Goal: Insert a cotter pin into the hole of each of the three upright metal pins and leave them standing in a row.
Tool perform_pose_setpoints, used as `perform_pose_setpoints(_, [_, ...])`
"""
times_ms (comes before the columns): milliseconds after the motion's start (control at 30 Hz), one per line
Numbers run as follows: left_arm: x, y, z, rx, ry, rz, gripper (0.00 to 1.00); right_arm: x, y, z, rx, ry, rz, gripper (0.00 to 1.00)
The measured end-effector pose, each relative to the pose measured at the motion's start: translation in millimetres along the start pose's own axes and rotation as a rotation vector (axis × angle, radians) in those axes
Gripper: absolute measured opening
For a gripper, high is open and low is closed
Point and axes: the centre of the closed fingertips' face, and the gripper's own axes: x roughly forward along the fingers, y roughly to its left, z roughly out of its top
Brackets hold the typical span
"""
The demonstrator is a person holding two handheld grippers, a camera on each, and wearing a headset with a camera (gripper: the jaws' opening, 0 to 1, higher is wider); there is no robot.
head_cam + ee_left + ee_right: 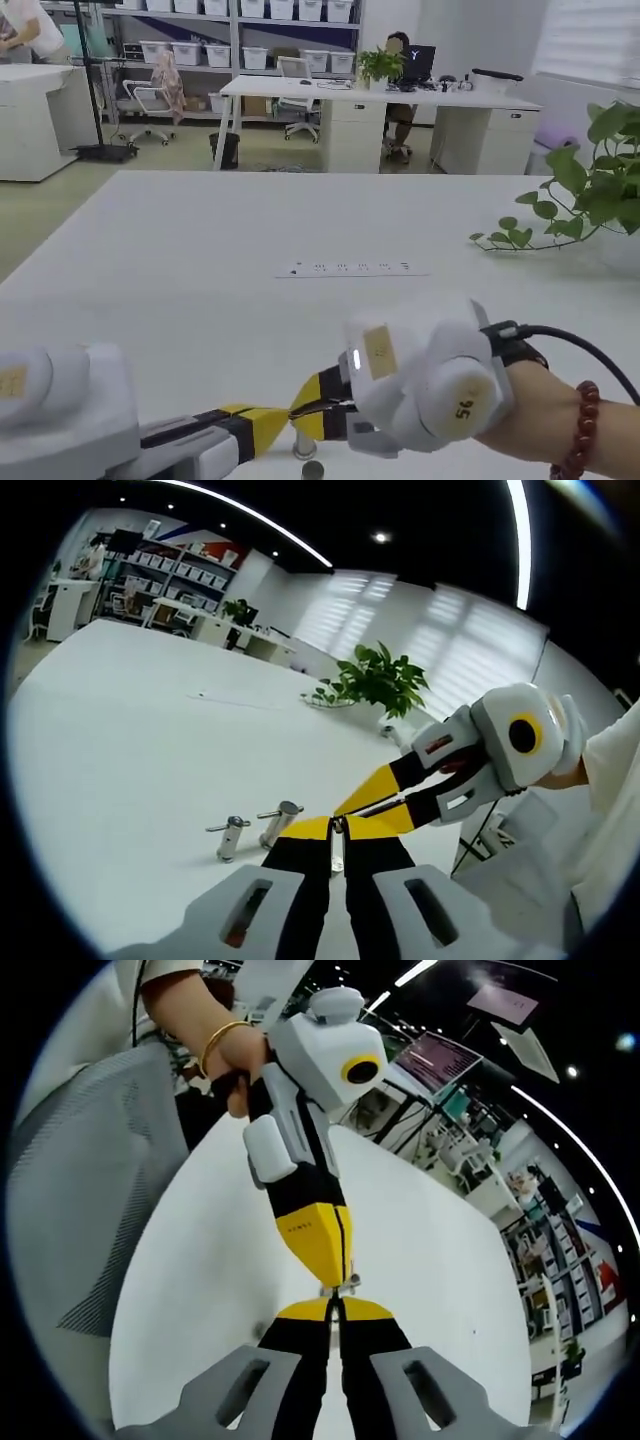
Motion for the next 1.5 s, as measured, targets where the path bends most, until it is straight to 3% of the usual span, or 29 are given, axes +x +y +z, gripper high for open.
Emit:
perform_pose_setpoints(233, [-2.5, 2.0, 3.6, 0.030, -0.006, -0.011, 0.00, -0.3, -1.5, 0.7, 0.189, -0.068, 0.023, 0.06])
perform_pose_setpoints(333, [-3.7, 3.1, 5.2, 0.045, -0.012, -0.013, 0.00, -2.2, 0.5, 1.7, 0.328, -0.114, 0.056, 0.10])
perform_pose_setpoints(500, [-5.3, 4.4, 4.9, 0.079, -0.009, -0.027, 0.00, -7.7, -1.5, -1.1, 0.496, -0.168, 0.081, 0.14])
perform_pose_setpoints(600, [-6.0, 0.7, 3.6, 0.096, -0.006, -0.057, 0.00, -11.1, -1.0, -1.3, 0.564, -0.199, 0.108, 0.16])
perform_pose_setpoints(733, [-7.4, -2.6, 1.0, 0.115, 0.001, -0.083, 0.00, -18.0, 6.0, 3.6, 0.693, -0.277, 0.202, 0.17])
perform_pose_setpoints(767, [-8.0, -5.3, 0.9, 0.120, 0.000, -0.102, 0.00, -18.6, 5.6, 3.1, 0.710, -0.286, 0.204, 0.17])
perform_pose_setpoints(1133, [-14.6, -28.4, -3.5, 0.145, 0.005, -0.230, 0.00, -28.4, 24.1, 8.3, 0.755, -0.355, 0.348, 0.16])
perform_pose_setpoints(1500, [-18.6, -44.2, -9.2, 0.134, 0.012, -0.316, 0.00, -29.4, 35.7, 11.6, 0.755, -0.381, 0.400, 0.12])
